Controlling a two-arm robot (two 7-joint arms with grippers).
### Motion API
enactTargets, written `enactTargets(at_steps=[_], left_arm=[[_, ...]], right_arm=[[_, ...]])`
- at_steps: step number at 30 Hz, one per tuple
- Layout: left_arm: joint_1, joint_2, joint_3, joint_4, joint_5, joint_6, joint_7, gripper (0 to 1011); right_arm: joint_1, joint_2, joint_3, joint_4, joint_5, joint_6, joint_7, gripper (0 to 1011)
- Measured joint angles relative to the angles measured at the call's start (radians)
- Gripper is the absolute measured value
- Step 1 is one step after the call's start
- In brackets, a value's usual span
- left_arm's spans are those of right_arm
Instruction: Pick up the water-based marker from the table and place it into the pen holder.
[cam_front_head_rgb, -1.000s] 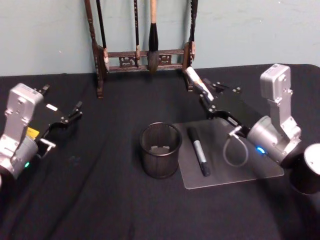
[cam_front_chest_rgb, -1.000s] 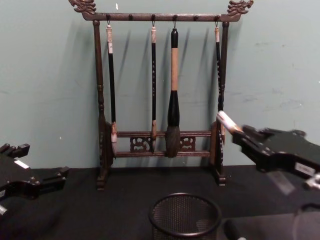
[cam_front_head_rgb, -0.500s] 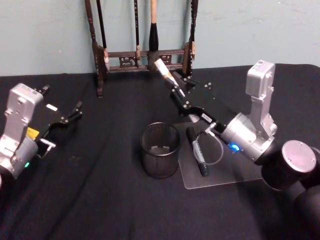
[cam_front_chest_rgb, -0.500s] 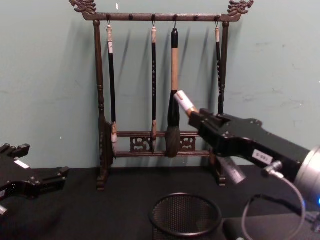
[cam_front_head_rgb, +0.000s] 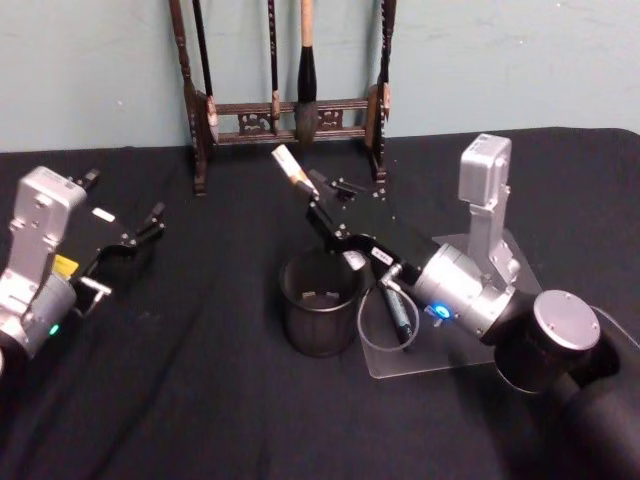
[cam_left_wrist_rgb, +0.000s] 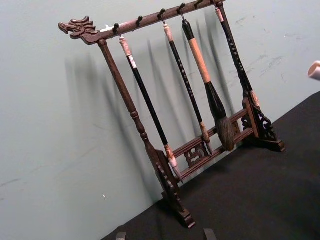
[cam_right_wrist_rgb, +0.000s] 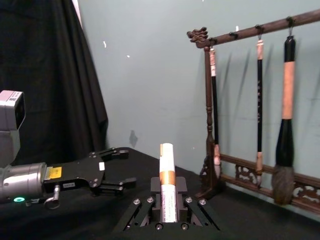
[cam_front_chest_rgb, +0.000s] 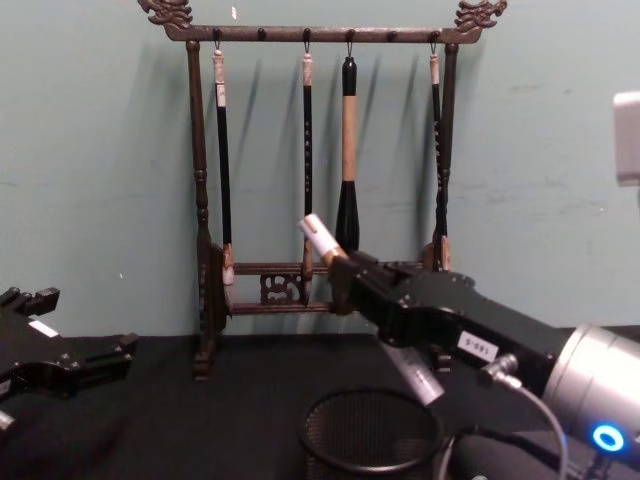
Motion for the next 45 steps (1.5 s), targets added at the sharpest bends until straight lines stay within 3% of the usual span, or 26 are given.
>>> enactTargets(at_steps=[24,45], left_arm=[[0.000,0.000,0.000,0.000,0.000,0.000,0.000,1001],[0.000,0.000,0.000,0.000,0.000,0.000,0.000,1001]], right_arm=[[0.022,-0.014,-0.060,0.052,-0.017,0.017,-0.013,178],[0.018,-0.010,-0.068,0.053,-0.033,0.029,-0.024,200]])
